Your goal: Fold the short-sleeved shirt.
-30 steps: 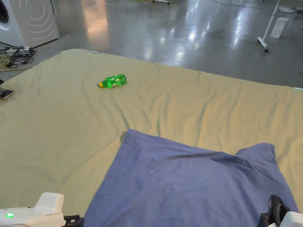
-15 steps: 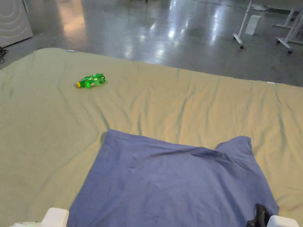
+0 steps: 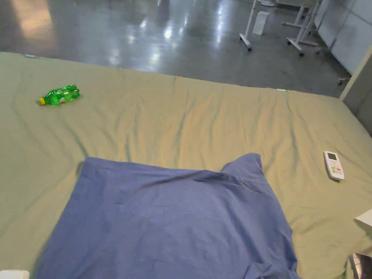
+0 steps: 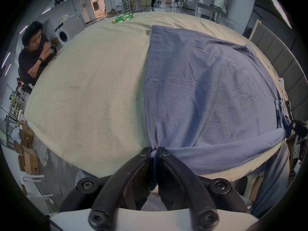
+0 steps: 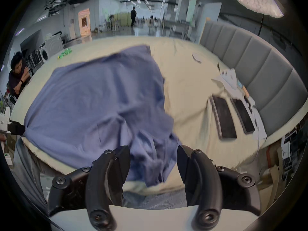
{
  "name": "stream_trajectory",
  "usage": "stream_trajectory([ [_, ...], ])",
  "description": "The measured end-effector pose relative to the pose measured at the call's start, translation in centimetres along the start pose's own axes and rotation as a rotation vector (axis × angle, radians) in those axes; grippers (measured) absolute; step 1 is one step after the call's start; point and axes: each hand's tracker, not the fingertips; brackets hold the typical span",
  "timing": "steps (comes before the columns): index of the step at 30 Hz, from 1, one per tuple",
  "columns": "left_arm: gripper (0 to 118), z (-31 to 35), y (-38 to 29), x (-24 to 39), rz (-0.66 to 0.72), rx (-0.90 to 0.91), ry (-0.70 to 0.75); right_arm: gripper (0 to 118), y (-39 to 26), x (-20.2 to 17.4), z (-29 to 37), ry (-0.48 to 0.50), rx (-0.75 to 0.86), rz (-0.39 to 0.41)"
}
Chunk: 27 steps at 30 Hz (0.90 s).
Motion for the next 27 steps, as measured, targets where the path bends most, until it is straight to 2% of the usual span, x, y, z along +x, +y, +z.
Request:
stream_trajectory([
  [4,7,0.5,0.0,0.8,-0.018,0.001,0.009,62,-1.8,-0.5,-2.9,0.035,-0.060,-0.005],
  [6,7,0.7,0.1,0.6,-0.018,0.002,0.007,50,-2.2,-0.8,-3.8,0.047,-0.068,-0.002],
  [8,7,0.9,-0.1,0.7,-0.011,0.005,0.004,44,-1.8,-0.9,-3.5,0.035,-0.055,-0.003],
  [9,7,0.9,-0.2,0.8,-0.008,0.008,0.002,35,-1.7,-0.8,-3.6,0.056,-0.040,0.011],
  [10,7,0.7,0.0,0.3,-0.006,0.009,-0.001,18,-1.7,-0.9,-3.6,0.080,-0.028,0.009],
  [11,7,0.8,-0.1,0.3,-0.006,0.012,-0.001,14,-1.6,-1.1,-3.7,0.065,-0.037,0.008],
  [13,7,1.2,-0.2,0.2,0.008,0.019,-0.008,12,-1.4,-1.3,-3.0,0.054,-0.043,0.027],
  [20,7,3.3,0.3,-1.3,0.066,0.115,-0.067,10,0.4,-1.0,0.1,0.052,0.031,-0.006],
  [27,7,5.4,5.0,-2.3,0.100,0.262,-0.105,10,5.9,-0.9,2.1,0.047,0.123,-0.021],
])
